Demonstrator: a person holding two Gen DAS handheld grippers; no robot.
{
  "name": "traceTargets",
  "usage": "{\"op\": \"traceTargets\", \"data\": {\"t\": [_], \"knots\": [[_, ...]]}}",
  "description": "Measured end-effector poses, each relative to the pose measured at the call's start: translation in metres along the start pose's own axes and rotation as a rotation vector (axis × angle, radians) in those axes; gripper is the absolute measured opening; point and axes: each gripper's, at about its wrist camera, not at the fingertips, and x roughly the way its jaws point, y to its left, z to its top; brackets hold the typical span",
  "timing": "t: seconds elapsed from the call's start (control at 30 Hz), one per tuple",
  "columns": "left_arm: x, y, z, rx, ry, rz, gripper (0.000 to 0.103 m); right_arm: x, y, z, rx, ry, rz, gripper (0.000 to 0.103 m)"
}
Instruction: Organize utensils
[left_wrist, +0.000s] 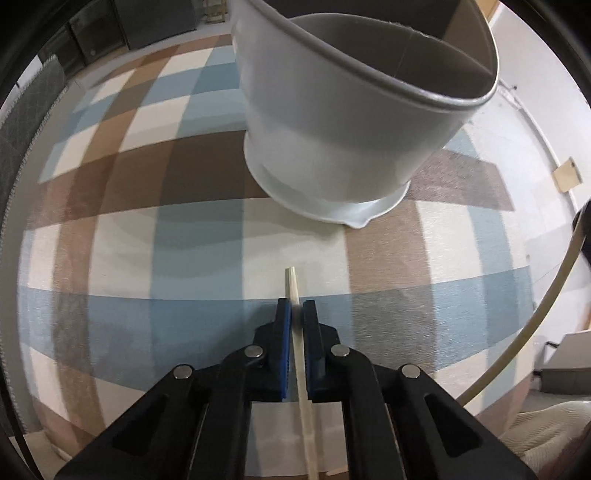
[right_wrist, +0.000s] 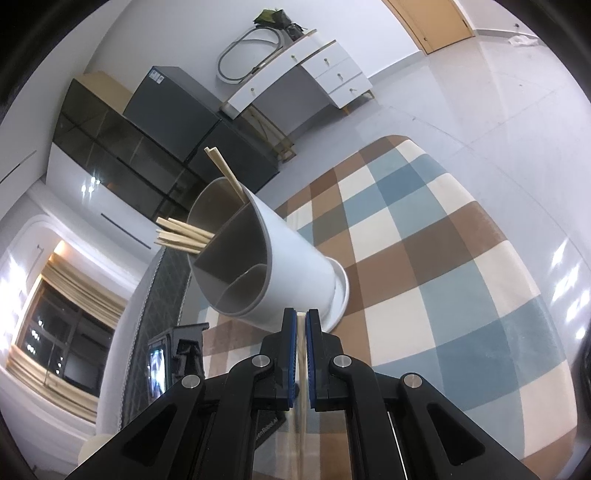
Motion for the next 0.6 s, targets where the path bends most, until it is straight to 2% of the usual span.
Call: {"op": "traceTargets", "data": {"t": [0.17, 0.4, 0.6], "knots": [[-0.009, -0.003, -0.002, 0.002, -0.03, -0.036, 0.001, -0.01, 0.001, -0.005, -0.021, -0.012, -0.022, 0.004], [-0.062, 0.005, -0.008, -0.012, -0.21, -0.102, 0.001, -0.027, 0.012, -0.016, -0.098, -0.052, -0.071, 0.004], [-0.104, 0.013, -0.024, 0.004, -0.329, -0.145, 0.001, -0.036, 0.032, -0.029, -0.186, -0.08, -0.086, 0.004]]}}
